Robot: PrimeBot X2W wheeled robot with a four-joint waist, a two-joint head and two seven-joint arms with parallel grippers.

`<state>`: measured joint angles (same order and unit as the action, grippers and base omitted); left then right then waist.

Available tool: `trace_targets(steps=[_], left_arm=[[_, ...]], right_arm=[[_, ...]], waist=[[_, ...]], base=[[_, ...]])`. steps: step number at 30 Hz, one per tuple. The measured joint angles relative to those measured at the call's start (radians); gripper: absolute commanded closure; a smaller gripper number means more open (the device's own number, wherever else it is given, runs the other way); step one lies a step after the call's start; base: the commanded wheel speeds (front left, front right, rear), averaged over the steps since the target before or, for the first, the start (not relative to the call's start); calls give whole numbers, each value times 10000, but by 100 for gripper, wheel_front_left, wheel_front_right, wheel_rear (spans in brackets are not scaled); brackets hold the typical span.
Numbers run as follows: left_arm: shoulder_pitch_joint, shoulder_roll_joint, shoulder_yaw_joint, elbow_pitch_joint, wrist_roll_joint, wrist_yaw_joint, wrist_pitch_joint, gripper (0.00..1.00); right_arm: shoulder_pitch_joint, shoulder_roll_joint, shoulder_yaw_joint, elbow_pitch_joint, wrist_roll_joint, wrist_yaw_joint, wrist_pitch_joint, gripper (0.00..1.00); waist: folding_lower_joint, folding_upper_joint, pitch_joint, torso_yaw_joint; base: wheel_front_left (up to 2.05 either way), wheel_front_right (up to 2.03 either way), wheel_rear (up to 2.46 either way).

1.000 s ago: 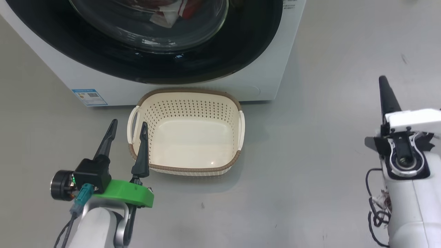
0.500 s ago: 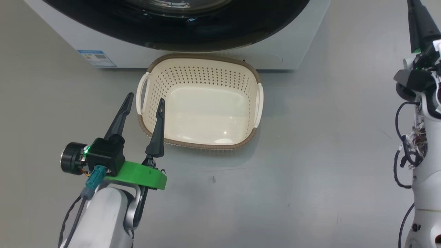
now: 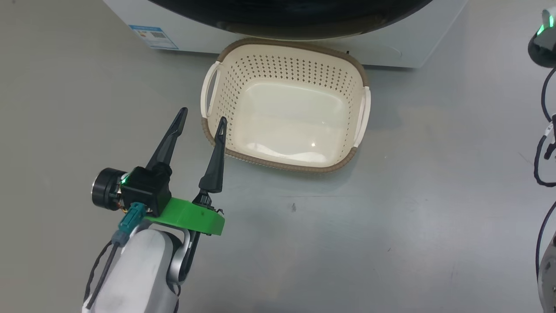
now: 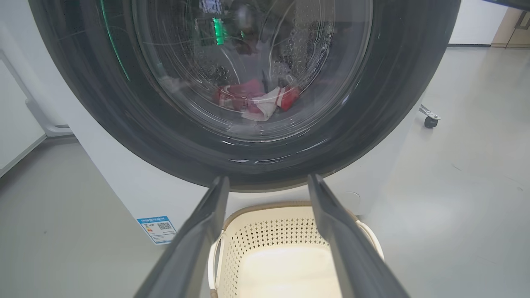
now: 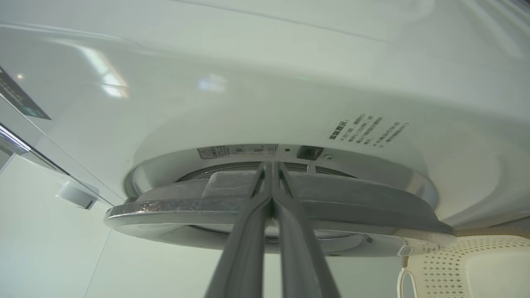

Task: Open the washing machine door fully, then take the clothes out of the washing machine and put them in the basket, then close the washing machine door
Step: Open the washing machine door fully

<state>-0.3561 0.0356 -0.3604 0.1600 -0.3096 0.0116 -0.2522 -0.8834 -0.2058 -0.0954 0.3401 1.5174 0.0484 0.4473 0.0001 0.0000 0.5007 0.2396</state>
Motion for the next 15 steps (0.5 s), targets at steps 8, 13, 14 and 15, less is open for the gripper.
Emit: trace_targets(steps=[8,13,14,15], left_arm=[[-221,-21,12,-215,-295,199,0,0],[-366,-33,-165,-307,-295,230,0,0],[-390,-35,-215,-311,-313,238,0,0],[-390,-35,-215,-311,-313,238,0,0]], right_arm=[[-934,-347,332,268,12,-378,665,100],[-1452,-500,430,418,12,-525,966,100],[-1545,-525,443,466,12,-529,1018,100],[-1545,-525,443,466,12,-529,1018,100]], waist=[[0,0,382,396],[0,0,588,582],[0,0,621,619],[0,0,621,619]], base=[[0,0,0],[0,0,0],[0,0,0],[0,0,0]])
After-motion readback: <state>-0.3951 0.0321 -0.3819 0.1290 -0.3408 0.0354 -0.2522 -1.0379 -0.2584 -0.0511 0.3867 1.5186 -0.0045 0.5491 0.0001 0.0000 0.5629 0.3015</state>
